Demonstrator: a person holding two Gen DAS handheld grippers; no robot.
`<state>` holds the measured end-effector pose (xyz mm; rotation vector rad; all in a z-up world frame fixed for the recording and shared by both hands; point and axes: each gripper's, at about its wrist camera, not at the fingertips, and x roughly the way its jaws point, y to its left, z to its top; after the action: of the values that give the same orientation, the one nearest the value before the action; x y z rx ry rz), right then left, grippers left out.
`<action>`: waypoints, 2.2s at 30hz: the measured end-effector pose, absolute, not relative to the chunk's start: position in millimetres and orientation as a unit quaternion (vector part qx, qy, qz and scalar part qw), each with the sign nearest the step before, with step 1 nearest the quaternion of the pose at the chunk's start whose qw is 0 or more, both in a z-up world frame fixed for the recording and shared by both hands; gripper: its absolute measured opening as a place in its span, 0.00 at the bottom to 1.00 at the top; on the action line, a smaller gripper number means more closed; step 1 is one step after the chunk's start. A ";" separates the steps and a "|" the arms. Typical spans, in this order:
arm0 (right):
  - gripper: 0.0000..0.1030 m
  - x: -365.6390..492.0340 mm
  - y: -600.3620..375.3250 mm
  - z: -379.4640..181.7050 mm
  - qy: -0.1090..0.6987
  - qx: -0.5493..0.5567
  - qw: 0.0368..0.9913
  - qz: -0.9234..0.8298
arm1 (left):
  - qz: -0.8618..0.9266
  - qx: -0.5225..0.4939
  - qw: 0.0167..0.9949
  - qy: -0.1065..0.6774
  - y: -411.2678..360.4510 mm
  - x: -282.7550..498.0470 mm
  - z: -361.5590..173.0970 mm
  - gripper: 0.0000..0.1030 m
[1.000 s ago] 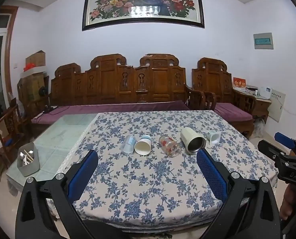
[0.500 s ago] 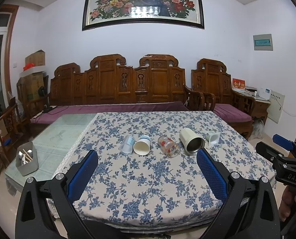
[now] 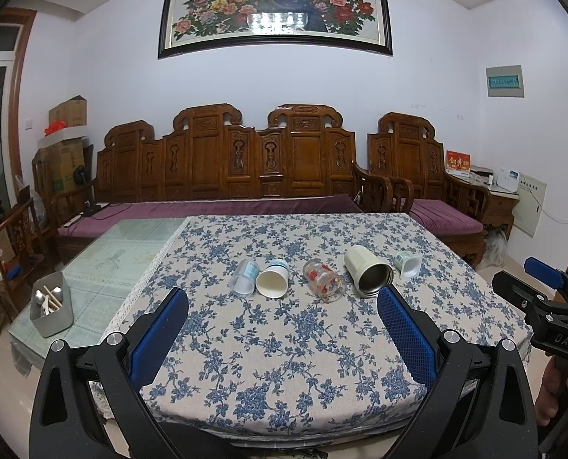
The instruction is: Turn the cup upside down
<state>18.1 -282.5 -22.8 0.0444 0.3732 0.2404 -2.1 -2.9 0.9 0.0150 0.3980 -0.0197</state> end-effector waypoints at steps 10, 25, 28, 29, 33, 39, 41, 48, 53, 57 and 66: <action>0.98 18.0 -282.0 -22.8 0.185 0.022 0.975 0.119 | -0.010 0.007 0.980 0.196 -1.7 -1.7 0.3 0.92; 0.98 18.0 -281.6 -23.2 0.183 0.022 0.976 0.119 | -0.010 0.007 0.980 0.198 -2.6 -0.1 -0.9 0.92; 0.98 17.9 -281.7 -23.1 0.184 0.022 0.976 0.119 | -0.010 0.008 0.980 0.198 -2.6 -0.1 -1.0 0.92; 0.98 18.0 -281.6 -23.2 0.183 0.022 0.976 0.119 | -0.010 0.007 0.980 0.198 -2.6 0.0 -1.1 0.92; 0.98 18.1 -281.7 -23.5 0.184 0.023 0.975 0.119 | -0.010 0.008 0.980 0.198 -3.0 -0.2 -1.3 0.92; 0.98 18.4 -280.7 -23.9 0.185 0.024 0.975 0.119 | -0.012 0.008 0.979 0.204 -4.0 3.6 -3.3 0.92; 0.98 20.4 -279.1 -25.7 0.189 0.025 0.974 0.122 | -0.015 0.009 0.977 0.211 -3.5 6.5 -5.5 0.92; 0.98 34.8 -283.3 -38.0 0.211 0.028 0.968 0.130 | -0.039 0.017 0.969 0.245 -4.6 29.4 -14.6 0.92; 0.98 60.4 -290.6 -47.5 0.226 0.015 0.966 0.125 | -0.059 0.028 0.961 0.269 -8.2 54.3 -21.5 0.92; 0.92 93.5 -298.2 -56.7 0.246 0.004 0.960 0.132 | -0.067 0.035 0.953 0.294 -11.2 78.3 -30.3 0.92; 0.92 171.1 -323.4 -82.5 0.290 -0.008 0.952 0.094 | -0.086 0.049 0.932 0.350 -21.5 131.6 -62.0 0.92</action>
<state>171.1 -323.4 -82.5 -0.0168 0.5886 0.1918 131.6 -21.5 -62.0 0.1009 0.7154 -0.1764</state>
